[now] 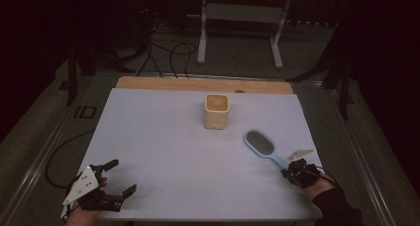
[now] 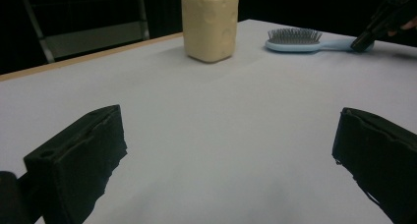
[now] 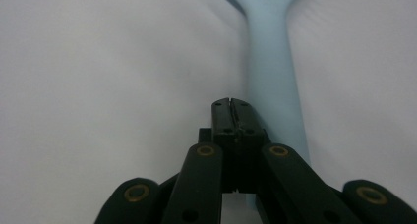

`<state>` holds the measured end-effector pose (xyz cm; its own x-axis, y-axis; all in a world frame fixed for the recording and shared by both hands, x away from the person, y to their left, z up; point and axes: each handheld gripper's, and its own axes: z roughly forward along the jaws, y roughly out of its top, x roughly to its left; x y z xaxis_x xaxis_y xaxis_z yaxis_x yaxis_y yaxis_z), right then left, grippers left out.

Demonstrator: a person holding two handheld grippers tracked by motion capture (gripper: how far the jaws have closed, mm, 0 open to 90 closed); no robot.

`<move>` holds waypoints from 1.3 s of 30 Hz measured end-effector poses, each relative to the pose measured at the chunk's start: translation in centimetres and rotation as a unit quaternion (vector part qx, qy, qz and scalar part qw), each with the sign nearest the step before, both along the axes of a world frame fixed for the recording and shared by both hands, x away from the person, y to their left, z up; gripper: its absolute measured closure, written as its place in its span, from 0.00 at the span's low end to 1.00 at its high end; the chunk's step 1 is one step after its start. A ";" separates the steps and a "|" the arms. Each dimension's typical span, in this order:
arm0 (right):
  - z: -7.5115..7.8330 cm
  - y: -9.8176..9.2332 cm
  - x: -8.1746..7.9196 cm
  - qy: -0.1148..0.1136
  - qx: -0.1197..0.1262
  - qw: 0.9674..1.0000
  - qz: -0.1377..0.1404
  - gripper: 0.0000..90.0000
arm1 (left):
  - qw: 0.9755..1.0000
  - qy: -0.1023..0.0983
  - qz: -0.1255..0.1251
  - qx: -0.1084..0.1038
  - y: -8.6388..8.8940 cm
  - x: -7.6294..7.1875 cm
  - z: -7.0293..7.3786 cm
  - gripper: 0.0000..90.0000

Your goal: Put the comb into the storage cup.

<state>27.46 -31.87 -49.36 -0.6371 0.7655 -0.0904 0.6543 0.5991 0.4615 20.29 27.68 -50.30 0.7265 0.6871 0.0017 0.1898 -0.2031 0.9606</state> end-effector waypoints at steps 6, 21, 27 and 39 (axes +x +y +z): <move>0.2 -0.5 0.5 -0.001 -0.007 1.000 -0.007 1.00 | 1.000 0.000 0.000 0.000 0.0 0.0 0.0 0.00; 0.6 -0.8 0.9 -0.005 -0.017 1.000 -0.004 1.00 | 1.000 0.000 -0.002 -0.002 0.0 0.0 0.0 0.00; 1.9 -0.2 0.8 -0.017 -0.016 1.000 0.018 1.00 | 1.000 0.001 -0.004 -0.001 0.0 0.0 0.0 0.00; 3.9 0.3 2.0 -0.032 -0.027 0.998 0.057 1.00 | 1.000 0.000 -0.003 -0.001 0.0 -0.1 0.0 0.00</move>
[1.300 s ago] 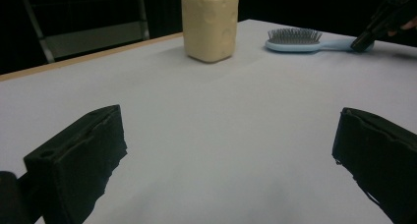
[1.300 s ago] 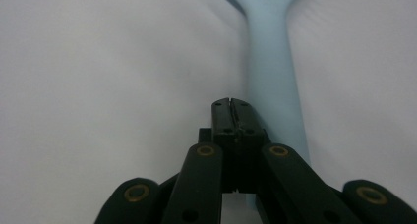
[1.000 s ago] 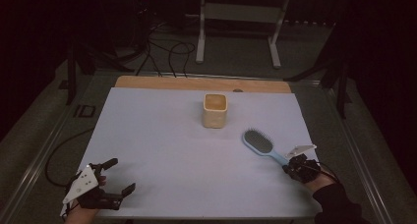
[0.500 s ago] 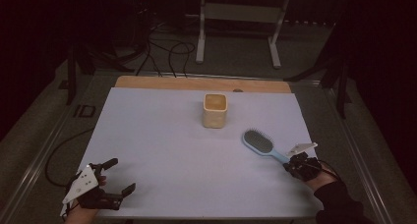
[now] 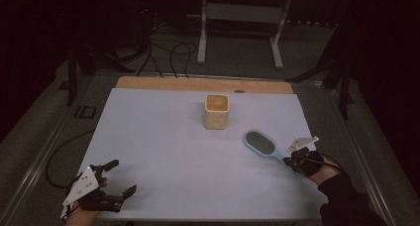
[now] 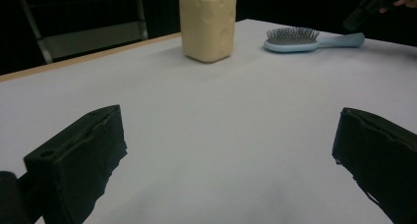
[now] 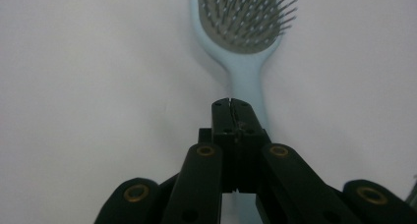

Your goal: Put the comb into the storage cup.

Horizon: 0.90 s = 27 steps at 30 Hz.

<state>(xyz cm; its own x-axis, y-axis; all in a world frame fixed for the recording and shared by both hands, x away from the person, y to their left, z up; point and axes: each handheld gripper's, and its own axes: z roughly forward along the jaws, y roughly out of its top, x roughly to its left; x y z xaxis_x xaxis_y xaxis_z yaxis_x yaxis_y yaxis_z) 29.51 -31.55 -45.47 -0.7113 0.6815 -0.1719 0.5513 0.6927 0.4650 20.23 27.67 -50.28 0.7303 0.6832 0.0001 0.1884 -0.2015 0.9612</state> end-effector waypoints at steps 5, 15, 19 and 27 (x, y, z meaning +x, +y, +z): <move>0.6 0.4 0.8 0.002 -0.007 1.000 0.013 0.98 | 1.000 0.000 -0.001 0.000 0.0 0.0 0.0 0.00; 0.0 1.4 2.0 0.037 -0.033 0.998 0.045 0.65 | 1.000 -0.001 -0.001 -0.001 0.0 0.0 0.0 0.00; -0.3 1.5 2.5 0.042 -0.036 0.997 0.046 0.51 | 1.000 -0.001 0.000 -0.001 0.0 0.0 0.0 0.00; -0.7 1.6 3.6 0.073 -0.037 0.995 0.054 0.22 | 1.000 0.001 -0.001 0.001 0.0 0.0 0.0 0.00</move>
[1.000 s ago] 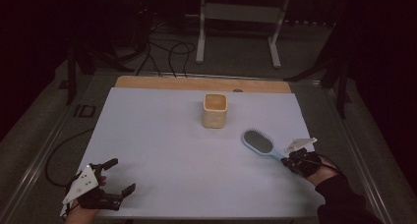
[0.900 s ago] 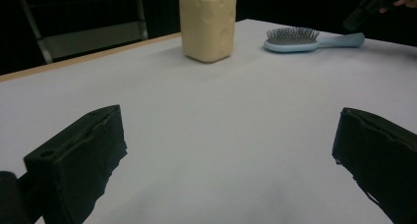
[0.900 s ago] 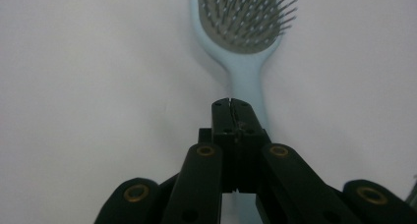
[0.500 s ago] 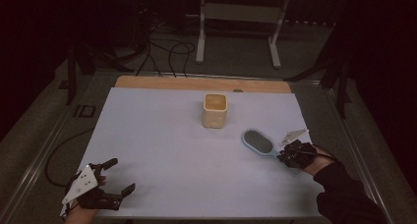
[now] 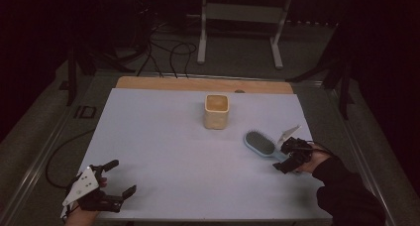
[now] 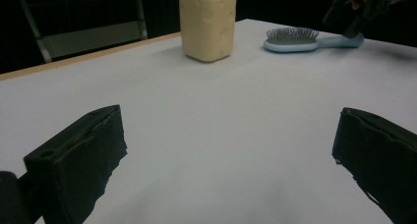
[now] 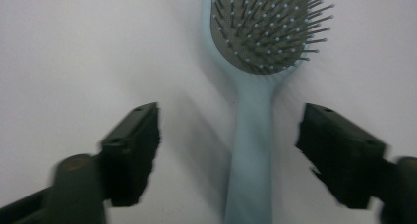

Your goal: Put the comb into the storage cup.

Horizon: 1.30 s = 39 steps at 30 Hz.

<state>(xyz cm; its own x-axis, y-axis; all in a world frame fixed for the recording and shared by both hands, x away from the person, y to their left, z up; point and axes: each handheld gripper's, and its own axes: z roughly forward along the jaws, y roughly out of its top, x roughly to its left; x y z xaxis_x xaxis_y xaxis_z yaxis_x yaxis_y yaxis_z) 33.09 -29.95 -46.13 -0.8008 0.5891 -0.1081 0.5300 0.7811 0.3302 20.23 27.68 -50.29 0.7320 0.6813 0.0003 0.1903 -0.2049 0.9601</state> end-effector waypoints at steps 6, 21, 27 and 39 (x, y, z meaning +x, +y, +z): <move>-0.3 0.0 0.9 0.016 0.001 1.000 0.006 0.15 | 1.000 -0.001 0.002 -0.001 0.0 0.0 0.0 0.00; -1.0 0.5 2.6 0.059 -0.037 0.998 0.009 0.15 | 1.000 -0.002 0.001 -0.002 0.1 0.0 0.0 0.00; -1.2 0.8 3.0 0.055 -0.042 0.998 0.014 0.24 | 1.000 -0.001 0.001 -0.001 0.1 -0.1 0.0 0.00; -1.8 1.2 3.7 0.065 -0.068 0.995 0.019 0.49 | 1.000 0.000 0.001 -0.002 0.1 0.0 0.0 0.00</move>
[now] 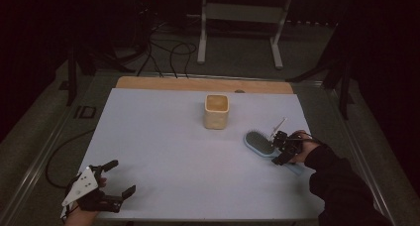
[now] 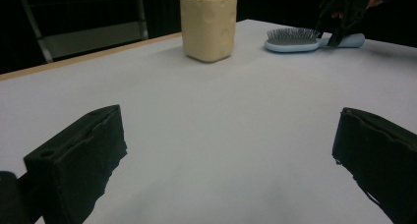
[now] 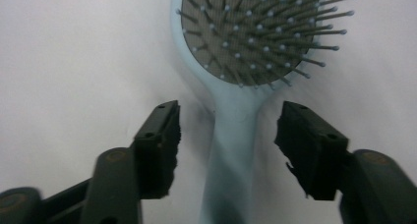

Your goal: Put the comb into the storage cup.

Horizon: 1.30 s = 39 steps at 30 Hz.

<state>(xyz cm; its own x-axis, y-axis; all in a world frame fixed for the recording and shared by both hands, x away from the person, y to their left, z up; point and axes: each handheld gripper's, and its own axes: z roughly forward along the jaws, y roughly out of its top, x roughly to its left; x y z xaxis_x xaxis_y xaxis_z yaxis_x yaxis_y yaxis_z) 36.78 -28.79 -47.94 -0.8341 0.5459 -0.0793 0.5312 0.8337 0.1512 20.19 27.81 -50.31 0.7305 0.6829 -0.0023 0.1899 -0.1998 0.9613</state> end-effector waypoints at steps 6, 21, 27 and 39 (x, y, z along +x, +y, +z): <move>-0.3 0.2 0.2 0.009 -0.014 1.000 0.002 0.62 | 1.000 0.000 0.000 0.001 0.0 0.0 0.0 0.00; -0.9 0.4 0.8 0.018 -0.027 0.999 -0.007 0.75 | 1.000 0.001 0.000 0.000 0.0 0.0 0.0 0.00; -1.0 0.3 0.6 0.016 -0.020 0.999 -0.020 0.77 | 1.000 0.002 0.000 0.000 0.0 0.0 -0.1 0.00; -1.1 -0.8 -0.1 -0.015 0.028 0.999 -0.032 0.78 | 1.000 0.001 0.001 0.000 0.0 0.0 0.0 0.00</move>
<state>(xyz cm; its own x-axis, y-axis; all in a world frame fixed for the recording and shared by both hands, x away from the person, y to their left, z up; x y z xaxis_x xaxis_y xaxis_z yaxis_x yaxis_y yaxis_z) 36.63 -29.60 -48.99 -0.7947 0.6028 -0.0714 0.5783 0.7875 0.2131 20.18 27.82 -50.34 0.7294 0.6840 -0.0047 0.1925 -0.1987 0.9610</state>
